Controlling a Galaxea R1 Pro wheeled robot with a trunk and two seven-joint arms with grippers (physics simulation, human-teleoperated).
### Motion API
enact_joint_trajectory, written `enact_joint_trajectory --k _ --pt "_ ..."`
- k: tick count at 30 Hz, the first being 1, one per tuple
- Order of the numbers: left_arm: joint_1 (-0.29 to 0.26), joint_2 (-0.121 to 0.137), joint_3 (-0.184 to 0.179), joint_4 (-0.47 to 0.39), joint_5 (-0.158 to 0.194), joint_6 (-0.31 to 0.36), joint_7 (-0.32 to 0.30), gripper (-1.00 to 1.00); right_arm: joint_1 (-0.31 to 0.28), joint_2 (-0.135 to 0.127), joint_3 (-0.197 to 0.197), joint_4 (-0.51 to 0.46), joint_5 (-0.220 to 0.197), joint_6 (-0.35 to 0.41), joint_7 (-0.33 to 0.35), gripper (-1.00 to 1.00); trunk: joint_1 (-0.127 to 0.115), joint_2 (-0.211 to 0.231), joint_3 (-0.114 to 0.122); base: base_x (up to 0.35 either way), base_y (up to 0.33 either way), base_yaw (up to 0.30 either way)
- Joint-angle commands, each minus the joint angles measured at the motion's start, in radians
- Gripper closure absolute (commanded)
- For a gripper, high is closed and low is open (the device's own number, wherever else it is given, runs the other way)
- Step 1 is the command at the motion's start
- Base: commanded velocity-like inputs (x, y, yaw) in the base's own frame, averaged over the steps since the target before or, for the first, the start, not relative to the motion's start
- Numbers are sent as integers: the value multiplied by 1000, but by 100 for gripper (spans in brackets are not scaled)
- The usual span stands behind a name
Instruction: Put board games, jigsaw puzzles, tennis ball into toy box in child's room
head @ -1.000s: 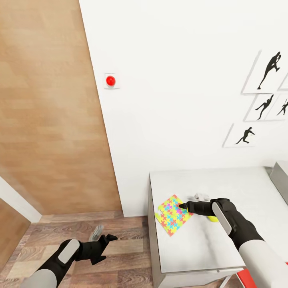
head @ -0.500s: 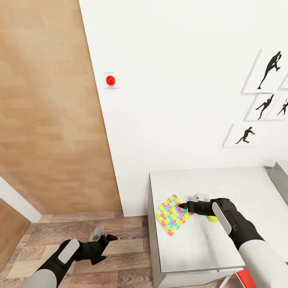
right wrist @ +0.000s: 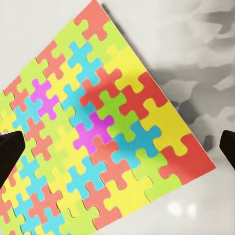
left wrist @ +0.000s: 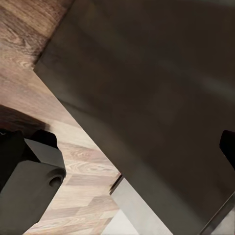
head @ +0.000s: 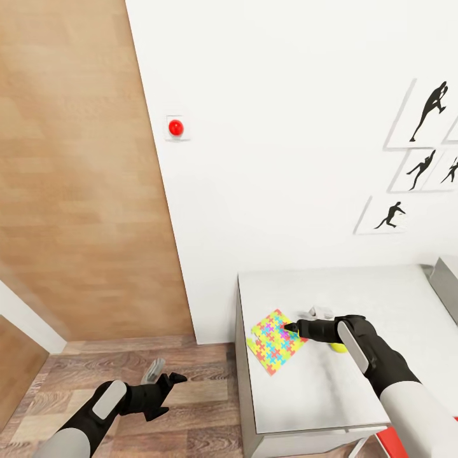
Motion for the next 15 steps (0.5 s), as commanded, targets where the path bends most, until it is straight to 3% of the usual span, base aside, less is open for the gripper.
enact_joint_trajectory --k 1,15 --pt "-1 0 4 0 -5 5 -4 -100 -1 -1 2 -1 4 3 4 -100 1 -2 -2 0 0 0" --pt "-1 0 4 0 -5 5 -4 -100 -1 -1 0 -1 4 2 4 -100 1 -2 -14 0 0 0"
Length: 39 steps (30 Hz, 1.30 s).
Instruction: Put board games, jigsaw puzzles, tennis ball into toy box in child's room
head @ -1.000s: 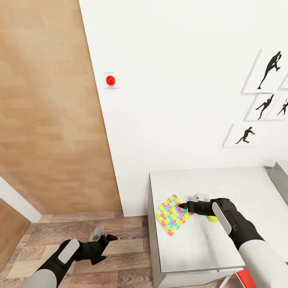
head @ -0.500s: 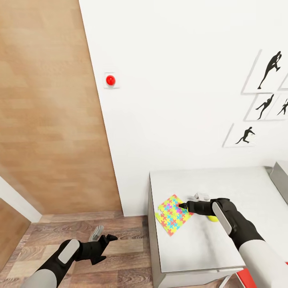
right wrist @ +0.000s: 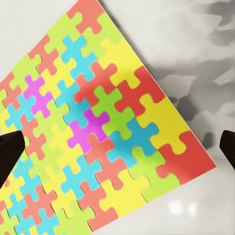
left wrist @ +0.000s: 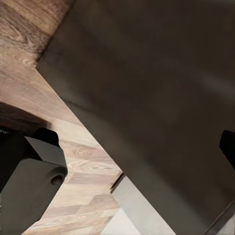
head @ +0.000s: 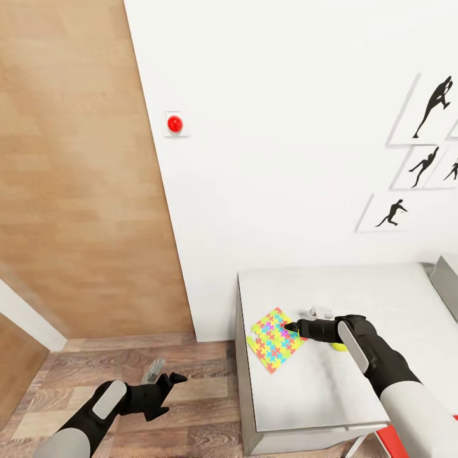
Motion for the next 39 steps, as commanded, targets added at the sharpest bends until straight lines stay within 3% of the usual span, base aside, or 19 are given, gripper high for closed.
enact_joint_trajectory --k 1,30,39 --pt "-1 0 4 0 -4 5 -4 -100 -1 -1 2 -1 4 3 4 -100 1 -2 -3 0 0 0" --pt "-1 0 4 -3 -4 5 -5 -100 -1 -1 2 -1 4 3 4 -100 1 -2 -46 0 0 0" --pt "-1 1 4 -11 -3 5 -38 -100 -1 -1 2 -1 4 3 4 -100 1 -2 -49 0 0 0"
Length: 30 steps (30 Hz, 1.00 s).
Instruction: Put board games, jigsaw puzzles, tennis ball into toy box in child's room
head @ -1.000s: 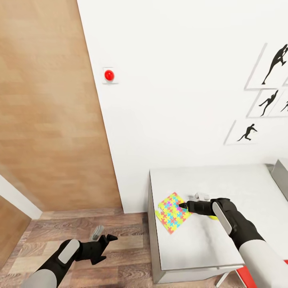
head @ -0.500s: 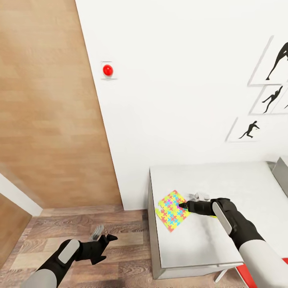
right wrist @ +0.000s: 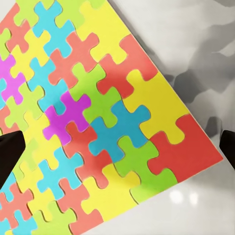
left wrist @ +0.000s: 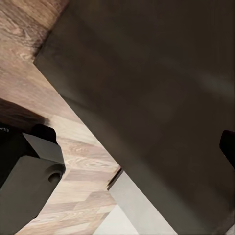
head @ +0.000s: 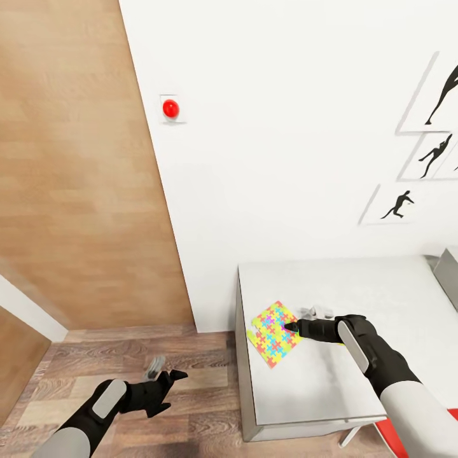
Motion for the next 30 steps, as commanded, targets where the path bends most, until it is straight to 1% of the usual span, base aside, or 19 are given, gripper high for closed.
enact_joint_trajectory --k 1,6,11,22,30 --pt "-1 0 4 -4 -4 6 -16 -100 0 -1 2 -1 5 3 4 -100 1 -2 -2 0 0 0" --pt "-1 0 5 -21 -4 5 -62 -100 0 -1 2 -1 5 3 4 -100 1 -2 -3 0 0 6" --pt "-1 0 5 -28 -4 5 -83 -100 0 -1 2 -1 5 3 4 -100 1 -2 -3 0 0 99" --pt "-1 0 6 -34 -4 5 -95 -100 0 -1 2 -1 5 3 4 -100 1 -2 -3 0 0 233" --pt "-1 0 6 -35 -4 5 -97 -100 0 -1 2 -1 5 3 4 -100 1 -2 -3 0 0 112"
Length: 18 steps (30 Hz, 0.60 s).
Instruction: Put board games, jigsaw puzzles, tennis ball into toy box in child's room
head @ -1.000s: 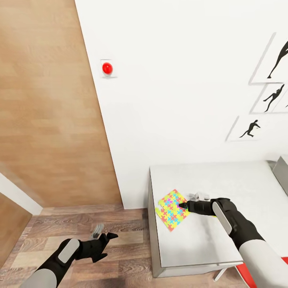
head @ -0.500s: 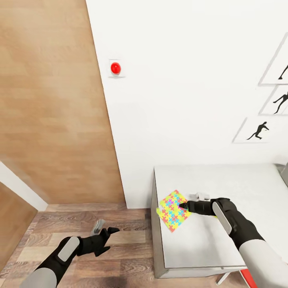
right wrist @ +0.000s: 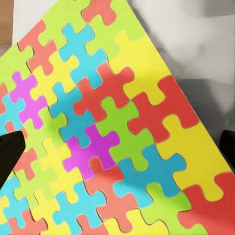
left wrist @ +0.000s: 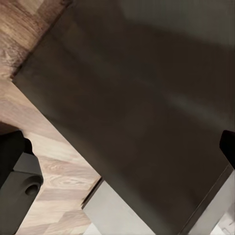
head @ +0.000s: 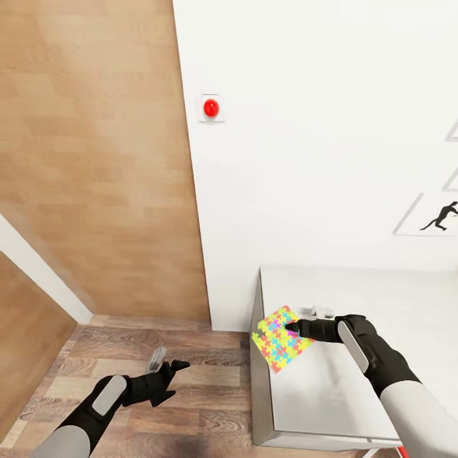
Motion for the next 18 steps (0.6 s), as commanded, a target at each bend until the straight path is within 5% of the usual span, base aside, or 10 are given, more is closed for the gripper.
enact_joint_trajectory --k 1,18 --pt "-1 -1 4 0 -2 6 -3 -100 0 -1 2 -1 -7 4 4 -100 2 -1 -2 0 0 47" --pt "-1 -1 3 -2 -2 6 -3 -100 0 -1 2 -2 -7 4 4 -100 2 -1 -2 0 0 13"
